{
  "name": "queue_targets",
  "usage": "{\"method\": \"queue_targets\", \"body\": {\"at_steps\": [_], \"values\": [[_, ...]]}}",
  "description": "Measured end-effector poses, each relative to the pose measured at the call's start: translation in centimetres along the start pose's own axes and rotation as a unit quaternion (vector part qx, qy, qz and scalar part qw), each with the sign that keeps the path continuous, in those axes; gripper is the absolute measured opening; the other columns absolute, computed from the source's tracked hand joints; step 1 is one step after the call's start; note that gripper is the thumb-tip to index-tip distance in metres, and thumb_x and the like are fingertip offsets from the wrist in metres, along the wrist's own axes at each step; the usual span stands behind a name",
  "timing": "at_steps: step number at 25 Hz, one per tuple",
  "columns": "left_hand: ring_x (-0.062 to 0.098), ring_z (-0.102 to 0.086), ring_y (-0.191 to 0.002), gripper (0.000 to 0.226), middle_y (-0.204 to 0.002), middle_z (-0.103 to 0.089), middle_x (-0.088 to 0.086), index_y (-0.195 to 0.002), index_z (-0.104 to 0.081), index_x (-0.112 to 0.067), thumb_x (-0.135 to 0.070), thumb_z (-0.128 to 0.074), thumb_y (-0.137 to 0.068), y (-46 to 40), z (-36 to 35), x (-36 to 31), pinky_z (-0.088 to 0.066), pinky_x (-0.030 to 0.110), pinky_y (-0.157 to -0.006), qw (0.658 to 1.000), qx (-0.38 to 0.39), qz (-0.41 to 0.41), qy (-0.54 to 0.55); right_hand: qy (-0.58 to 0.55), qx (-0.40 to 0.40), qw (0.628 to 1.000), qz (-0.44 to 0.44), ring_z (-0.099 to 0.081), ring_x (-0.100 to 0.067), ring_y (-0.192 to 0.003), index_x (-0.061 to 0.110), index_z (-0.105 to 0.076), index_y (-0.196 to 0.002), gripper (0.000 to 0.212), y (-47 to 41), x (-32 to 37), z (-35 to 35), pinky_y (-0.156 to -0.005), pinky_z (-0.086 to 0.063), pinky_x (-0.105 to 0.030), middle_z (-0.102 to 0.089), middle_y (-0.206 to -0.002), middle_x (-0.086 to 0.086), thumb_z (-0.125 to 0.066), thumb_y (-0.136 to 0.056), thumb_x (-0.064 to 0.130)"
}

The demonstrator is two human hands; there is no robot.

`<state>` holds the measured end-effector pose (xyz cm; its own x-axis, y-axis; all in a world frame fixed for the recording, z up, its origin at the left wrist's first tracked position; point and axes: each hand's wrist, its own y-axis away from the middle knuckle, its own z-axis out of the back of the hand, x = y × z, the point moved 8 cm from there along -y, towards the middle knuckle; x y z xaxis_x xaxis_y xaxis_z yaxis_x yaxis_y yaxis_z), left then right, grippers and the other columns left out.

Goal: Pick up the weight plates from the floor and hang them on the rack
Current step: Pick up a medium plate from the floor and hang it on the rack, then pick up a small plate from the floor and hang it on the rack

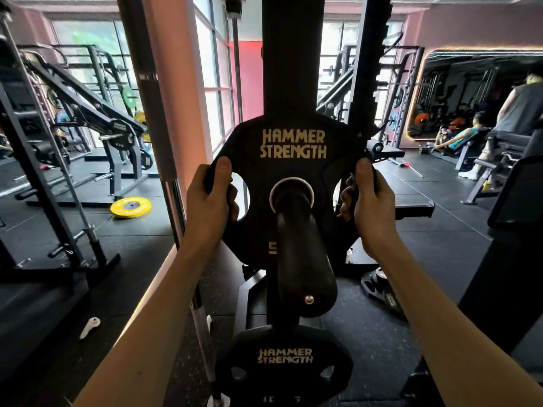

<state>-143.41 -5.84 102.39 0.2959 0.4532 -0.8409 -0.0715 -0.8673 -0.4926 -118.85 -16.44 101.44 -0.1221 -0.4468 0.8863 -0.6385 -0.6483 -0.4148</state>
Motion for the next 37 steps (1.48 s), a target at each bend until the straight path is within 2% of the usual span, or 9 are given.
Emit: {"method": "queue_targets", "body": {"at_steps": [8,13,18,22,24,28,31,34,37], "values": [[0.012,-0.041,-0.050,0.019,-0.058,-0.043,-0.007,-0.088,-0.051,-0.019,-0.033,-0.049,-0.102,-1.4,-0.4,1.5,-0.037,0.026,-0.043,0.999,0.021,-0.029,0.001,0.009,0.019,1.000,0.024,-0.043,-0.011,-0.049,0.009,-0.047,-0.092,0.037,-1.9,-1.5,-0.3,-0.046,-0.040,-0.023,-0.046,-0.065,-0.004,-0.041,-0.101,0.045],[0.015,-0.055,-0.052,0.019,-0.062,-0.054,-0.006,-0.093,-0.051,-0.020,-0.037,-0.048,-0.101,-0.9,0.0,1.3,-0.049,0.031,-0.055,0.997,0.024,-0.041,-0.058,0.057,0.035,0.998,0.015,-0.057,-0.017,-0.062,0.012,-0.052,-0.093,0.040,-1.6,-1.9,0.0,-0.068,-0.051,-0.036,-0.057,-0.073,-0.008,-0.041,-0.101,0.050],[0.020,-0.068,-0.093,0.034,-0.097,-0.068,-0.003,-0.127,-0.052,-0.027,-0.046,-0.045,-0.100,0.1,1.2,1.9,-0.056,0.048,-0.087,0.984,0.049,-0.017,-0.171,0.118,0.076,0.990,-0.025,-0.063,-0.010,-0.096,0.030,-0.057,-0.109,0.021,0.5,-2.3,1.2,-0.087,-0.052,-0.034,-0.064,-0.096,0.009,-0.050,-0.098,0.047],[0.021,-0.068,-0.103,0.043,-0.117,-0.065,-0.003,-0.142,-0.042,-0.042,-0.043,-0.050,-0.099,4.3,3.4,3.7,-0.056,0.046,-0.090,0.980,0.038,0.037,-0.192,0.131,0.074,0.985,-0.080,-0.063,-0.014,-0.105,0.028,-0.048,-0.129,0.037,4.7,-4.6,2.5,-0.084,-0.054,-0.036,-0.062,-0.113,0.005,-0.055,-0.097,0.043],[0.017,-0.071,-0.094,0.044,-0.119,-0.065,0.000,-0.141,-0.043,-0.042,-0.041,-0.053,-0.098,6.9,4.5,4.7,-0.055,0.037,-0.084,0.979,0.043,0.068,-0.187,0.153,0.075,0.980,-0.103,-0.062,-0.017,-0.109,0.021,-0.050,-0.132,0.042,7.2,-5.9,3.6,-0.081,-0.055,-0.034,-0.060,-0.120,0.002,-0.054,-0.097,0.044],[-0.002,-0.068,-0.073,0.035,-0.118,-0.067,0.005,-0.130,-0.053,-0.026,-0.041,-0.054,-0.097,13.2,6.7,7.3,-0.055,0.034,-0.074,0.958,0.068,0.137,-0.242,0.207,0.100,0.959,-0.164,-0.063,-0.021,-0.108,0.020,-0.059,-0.109,0.031,14.0,-9.3,6.6,-0.086,-0.057,-0.042,-0.065,-0.117,-0.007,-0.052,-0.097,0.048],[0.015,-0.070,-0.090,0.042,-0.111,-0.069,0.002,-0.118,-0.057,-0.033,-0.059,-0.055,-0.085,19.4,8.9,9.7,-0.054,0.045,-0.092,0.940,0.100,0.197,-0.260,0.246,0.111,0.941,-0.204,-0.066,-0.024,-0.104,0.022,-0.062,-0.103,0.038,19.7,-11.5,9.1,-0.089,-0.056,-0.050,-0.069,-0.109,-0.007,-0.051,-0.093,0.057],[0.022,-0.069,-0.092,0.024,-0.098,-0.070,-0.003,-0.095,-0.060,-0.039,-0.060,-0.055,-0.083,25.6,11.1,13.2,-0.055,0.051,-0.089,0.914,0.123,0.262,-0.284,0.266,0.105,0.928,-0.239,-0.066,-0.024,-0.103,0.025,-0.063,-0.097,0.054,25.0,-13.7,11.8,-0.091,-0.054,-0.051,-0.070,-0.105,-0.004,-0.050,-0.081,0.074],[0.022,-0.069,-0.089,0.022,-0.094,-0.071,0.000,-0.088,-0.061,-0.037,-0.059,-0.055,-0.086,33.6,13.2,17.2,-0.056,0.049,-0.086,0.872,0.148,0.349,-0.311,0.285,0.089,0.903,-0.310,-0.065,-0.022,-0.100,0.023,-0.065,-0.096,0.038,31.9,-16.7,15.5,-0.092,-0.053,-0.051,-0.070,-0.105,-0.006,-0.051,-0.093,0.058]]}}
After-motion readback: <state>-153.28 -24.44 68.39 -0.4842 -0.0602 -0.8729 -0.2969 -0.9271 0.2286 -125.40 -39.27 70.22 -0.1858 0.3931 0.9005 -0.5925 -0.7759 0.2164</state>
